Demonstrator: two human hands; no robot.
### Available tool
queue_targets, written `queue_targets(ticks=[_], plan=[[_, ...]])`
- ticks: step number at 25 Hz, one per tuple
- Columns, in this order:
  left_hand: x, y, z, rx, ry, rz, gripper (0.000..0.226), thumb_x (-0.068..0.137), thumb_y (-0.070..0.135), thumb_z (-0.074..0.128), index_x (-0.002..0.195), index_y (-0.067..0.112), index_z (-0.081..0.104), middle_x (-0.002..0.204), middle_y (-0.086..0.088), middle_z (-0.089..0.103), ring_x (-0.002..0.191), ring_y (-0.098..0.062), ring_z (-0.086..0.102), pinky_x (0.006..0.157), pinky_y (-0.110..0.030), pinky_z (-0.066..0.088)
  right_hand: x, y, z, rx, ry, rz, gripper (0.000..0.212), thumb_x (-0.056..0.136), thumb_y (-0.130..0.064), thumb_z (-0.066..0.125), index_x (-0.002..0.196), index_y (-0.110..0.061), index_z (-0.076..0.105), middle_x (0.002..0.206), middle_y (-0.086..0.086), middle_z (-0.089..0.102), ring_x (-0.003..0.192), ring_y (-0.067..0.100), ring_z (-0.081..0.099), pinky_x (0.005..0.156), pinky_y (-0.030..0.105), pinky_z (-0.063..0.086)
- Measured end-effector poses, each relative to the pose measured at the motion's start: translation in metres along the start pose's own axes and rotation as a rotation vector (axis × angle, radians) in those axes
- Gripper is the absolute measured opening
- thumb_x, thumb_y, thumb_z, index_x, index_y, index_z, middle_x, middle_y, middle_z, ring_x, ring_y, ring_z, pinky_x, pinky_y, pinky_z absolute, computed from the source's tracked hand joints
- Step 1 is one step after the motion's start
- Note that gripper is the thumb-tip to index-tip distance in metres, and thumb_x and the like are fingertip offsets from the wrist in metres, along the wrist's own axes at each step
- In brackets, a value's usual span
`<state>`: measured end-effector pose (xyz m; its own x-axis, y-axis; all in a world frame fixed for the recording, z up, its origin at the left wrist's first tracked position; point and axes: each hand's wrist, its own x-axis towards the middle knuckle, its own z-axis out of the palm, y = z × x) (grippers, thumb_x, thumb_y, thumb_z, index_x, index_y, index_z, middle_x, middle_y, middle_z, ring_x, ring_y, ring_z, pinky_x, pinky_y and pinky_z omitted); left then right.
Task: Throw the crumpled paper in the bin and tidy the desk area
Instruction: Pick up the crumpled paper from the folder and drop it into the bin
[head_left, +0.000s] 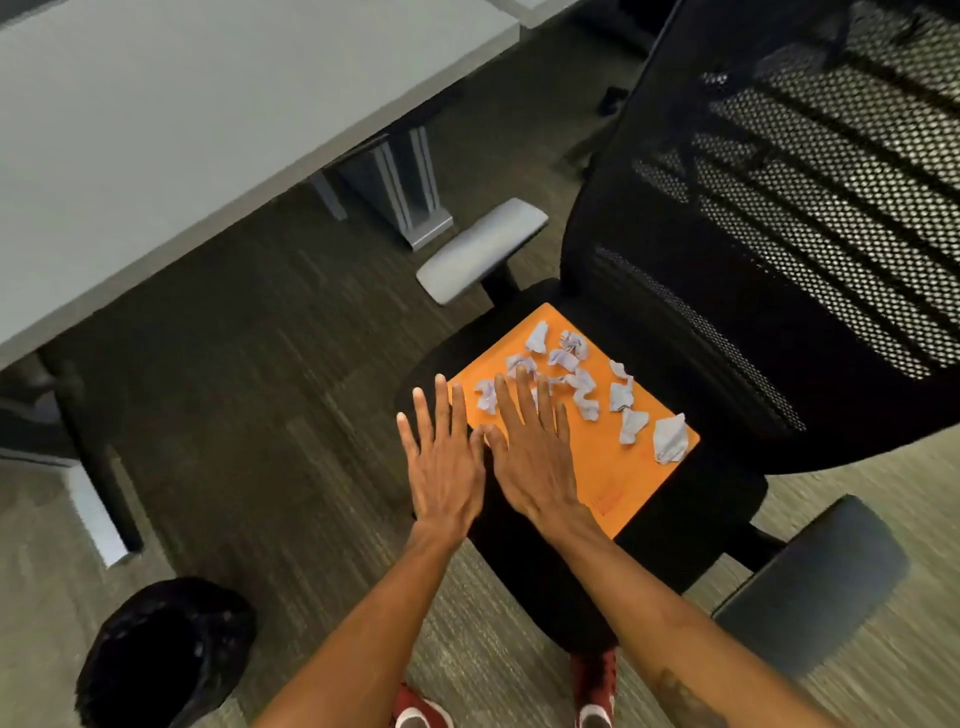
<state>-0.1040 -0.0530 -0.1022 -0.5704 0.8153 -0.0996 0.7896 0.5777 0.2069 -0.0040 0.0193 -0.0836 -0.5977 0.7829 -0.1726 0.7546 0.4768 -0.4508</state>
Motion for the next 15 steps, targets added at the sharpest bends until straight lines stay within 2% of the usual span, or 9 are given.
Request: queue_targets(ticks=[4,11,15], plan=[[0.0,0.033,0.019,0.01,-0.041,0.057,0.061,0.105,0.048,0.013,0.159,0.023,-0.001,0.166,-0.001,-0.01,0.152,-0.029,-0.012,0.122,-0.054,-0.002,-0.008,0.041,-0.005,0.03,0.021,0.048,0.065,0.105,-0.045,0.025,0.154,-0.034,-0.016,0.163,-0.004,-0.023,0.148,0.016,-0.026,0.121,0.042,-0.011],[-0.001,0.084,0.049,0.029,-0.084,0.156,0.062,0.107,0.046,0.017,0.159,0.018,-0.001,0.166,-0.003,-0.011,0.152,-0.026,-0.017,0.123,-0.054,-0.001,-0.018,0.106,-0.015,0.019,0.071,0.175,0.068,0.104,-0.044,0.036,0.158,-0.03,-0.003,0.165,-0.001,-0.013,0.151,0.022,-0.015,0.122,0.048,-0.003],[-0.005,0.117,0.066,0.026,-0.132,0.266,0.061,0.107,0.045,0.015,0.16,0.018,0.002,0.167,-0.003,-0.008,0.153,-0.025,-0.012,0.123,-0.053,0.004,-0.017,0.152,-0.021,-0.013,0.089,0.294,0.079,0.098,-0.039,0.051,0.158,-0.032,0.0,0.166,0.001,-0.008,0.153,0.028,-0.003,0.12,0.053,0.012]])
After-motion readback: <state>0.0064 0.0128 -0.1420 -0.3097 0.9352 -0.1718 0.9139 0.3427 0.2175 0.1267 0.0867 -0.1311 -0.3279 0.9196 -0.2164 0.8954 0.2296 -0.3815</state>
